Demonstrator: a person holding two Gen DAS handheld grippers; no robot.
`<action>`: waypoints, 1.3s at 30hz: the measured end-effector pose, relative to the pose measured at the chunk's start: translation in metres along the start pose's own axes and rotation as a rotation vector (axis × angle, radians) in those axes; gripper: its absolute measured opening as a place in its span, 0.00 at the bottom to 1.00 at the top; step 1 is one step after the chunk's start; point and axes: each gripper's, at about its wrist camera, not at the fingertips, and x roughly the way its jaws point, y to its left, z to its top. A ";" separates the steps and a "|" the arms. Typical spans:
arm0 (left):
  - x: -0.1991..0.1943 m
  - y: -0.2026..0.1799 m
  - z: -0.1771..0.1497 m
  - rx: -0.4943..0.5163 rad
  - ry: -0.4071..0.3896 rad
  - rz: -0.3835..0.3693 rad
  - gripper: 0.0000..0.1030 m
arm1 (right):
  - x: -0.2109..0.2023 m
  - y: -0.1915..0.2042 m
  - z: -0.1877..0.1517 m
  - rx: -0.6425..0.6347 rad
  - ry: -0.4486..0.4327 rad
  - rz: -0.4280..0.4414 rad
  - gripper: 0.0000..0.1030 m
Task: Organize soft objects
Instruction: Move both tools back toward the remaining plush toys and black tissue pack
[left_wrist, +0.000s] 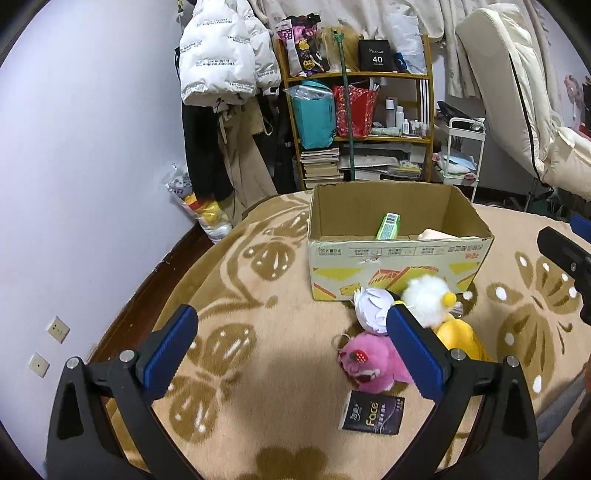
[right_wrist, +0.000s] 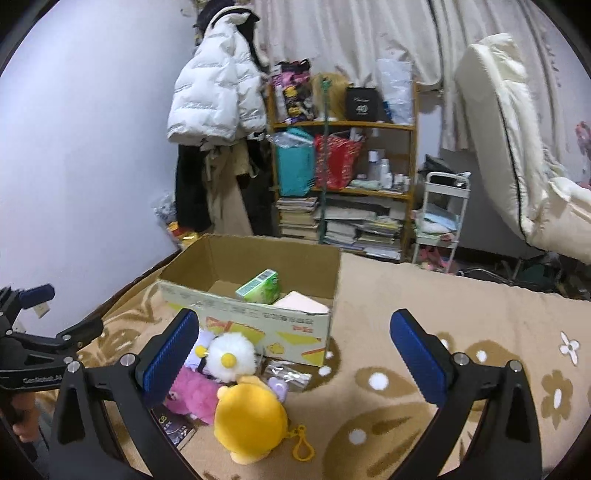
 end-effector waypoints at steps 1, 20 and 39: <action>0.000 0.000 0.000 -0.001 0.004 -0.001 0.98 | -0.002 -0.001 -0.001 0.006 0.007 0.003 1.00; 0.028 -0.003 -0.017 0.015 0.152 -0.023 0.98 | 0.015 -0.001 -0.019 0.024 0.144 0.007 1.00; 0.079 -0.025 -0.039 0.071 0.374 -0.130 0.98 | 0.065 -0.007 -0.046 0.094 0.355 0.067 1.00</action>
